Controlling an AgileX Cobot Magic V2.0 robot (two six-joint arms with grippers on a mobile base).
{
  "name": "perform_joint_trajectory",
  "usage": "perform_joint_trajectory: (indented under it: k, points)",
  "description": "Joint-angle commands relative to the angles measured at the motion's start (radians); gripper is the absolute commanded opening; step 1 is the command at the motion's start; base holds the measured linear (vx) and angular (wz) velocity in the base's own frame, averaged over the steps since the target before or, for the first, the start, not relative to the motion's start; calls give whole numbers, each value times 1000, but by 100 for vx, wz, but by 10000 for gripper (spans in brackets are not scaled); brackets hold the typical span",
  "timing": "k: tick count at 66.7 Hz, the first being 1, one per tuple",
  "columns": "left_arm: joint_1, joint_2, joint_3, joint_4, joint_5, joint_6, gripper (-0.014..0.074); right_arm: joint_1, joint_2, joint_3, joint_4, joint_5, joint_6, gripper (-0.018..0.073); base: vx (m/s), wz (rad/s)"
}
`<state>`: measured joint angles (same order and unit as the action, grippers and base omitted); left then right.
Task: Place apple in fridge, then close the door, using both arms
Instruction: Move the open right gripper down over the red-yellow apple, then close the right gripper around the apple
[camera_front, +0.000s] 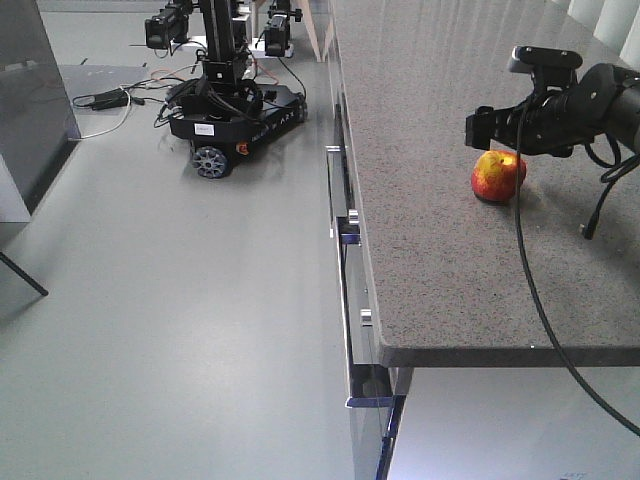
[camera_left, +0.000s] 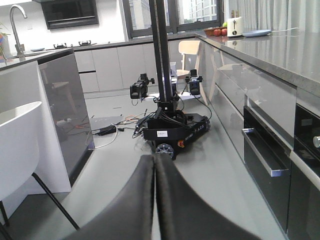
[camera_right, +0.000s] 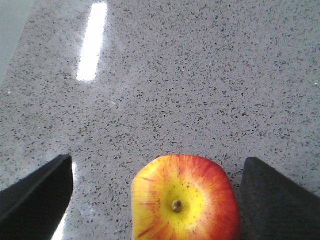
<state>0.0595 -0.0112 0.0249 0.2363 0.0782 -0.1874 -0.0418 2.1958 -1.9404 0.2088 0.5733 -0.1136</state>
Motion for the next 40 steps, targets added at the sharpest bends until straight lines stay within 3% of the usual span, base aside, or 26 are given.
perform_joint_trajectory:
  k: [1,40]
  points:
    - [0,-16,28,-8,-70,-4,-6,-5,-51,-33,-2,-73,-5,638,0,0]
    - [0,-16,28,-8,-70,-4,-6,-5,21,-33,-50,-62,17,619,0,0]
